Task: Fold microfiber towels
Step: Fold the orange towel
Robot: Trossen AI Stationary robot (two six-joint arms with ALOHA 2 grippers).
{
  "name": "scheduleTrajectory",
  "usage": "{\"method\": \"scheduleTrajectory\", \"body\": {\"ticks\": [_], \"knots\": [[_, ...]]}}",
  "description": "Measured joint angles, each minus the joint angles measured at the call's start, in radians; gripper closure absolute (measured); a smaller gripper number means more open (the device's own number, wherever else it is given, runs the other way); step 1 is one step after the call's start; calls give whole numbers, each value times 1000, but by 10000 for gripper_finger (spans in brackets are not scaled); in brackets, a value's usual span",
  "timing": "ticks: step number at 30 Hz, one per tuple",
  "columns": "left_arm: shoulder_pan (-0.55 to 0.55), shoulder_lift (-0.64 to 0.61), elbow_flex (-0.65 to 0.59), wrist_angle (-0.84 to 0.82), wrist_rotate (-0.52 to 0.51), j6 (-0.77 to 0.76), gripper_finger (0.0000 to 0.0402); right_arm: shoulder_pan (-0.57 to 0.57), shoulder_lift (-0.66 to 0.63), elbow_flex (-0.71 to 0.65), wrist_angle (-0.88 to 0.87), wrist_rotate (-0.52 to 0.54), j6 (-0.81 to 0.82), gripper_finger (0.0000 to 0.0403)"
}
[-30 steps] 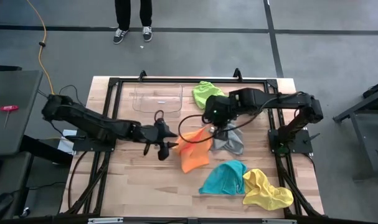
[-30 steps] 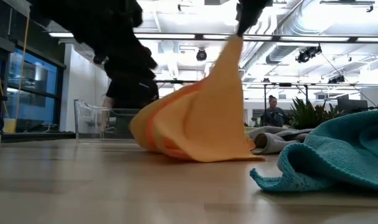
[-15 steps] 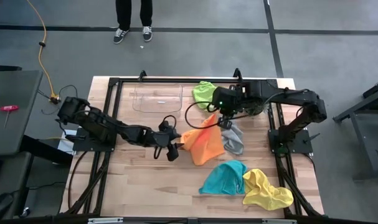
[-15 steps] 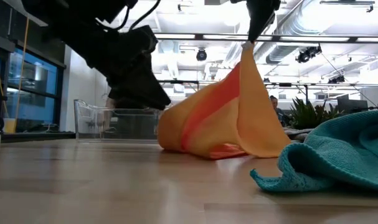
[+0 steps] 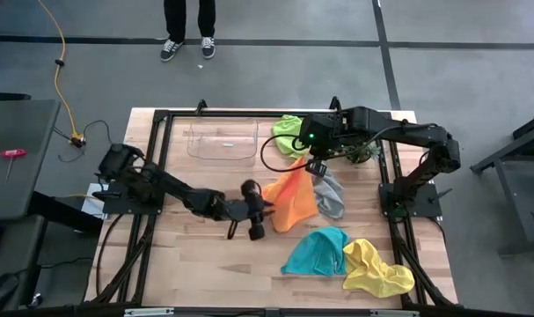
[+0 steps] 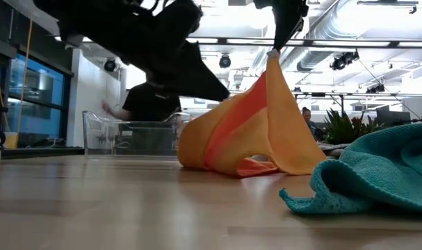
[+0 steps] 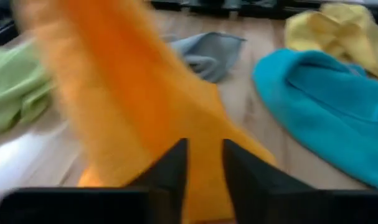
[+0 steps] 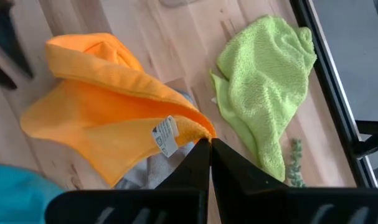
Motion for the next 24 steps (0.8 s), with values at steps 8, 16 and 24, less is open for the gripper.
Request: {"method": "scheduleTrajectory", "body": {"ticks": [8,16,24], "knots": [[60,134,73,-14,15,-9,398,0,0,0,7,-18,1,403],[100,-46,79,-341,-18,50,401,1,0,0,0,-18,0,403],[231,-88,76,-553,14,197,401,1,0,0,-29,-18,-19,403]]}}
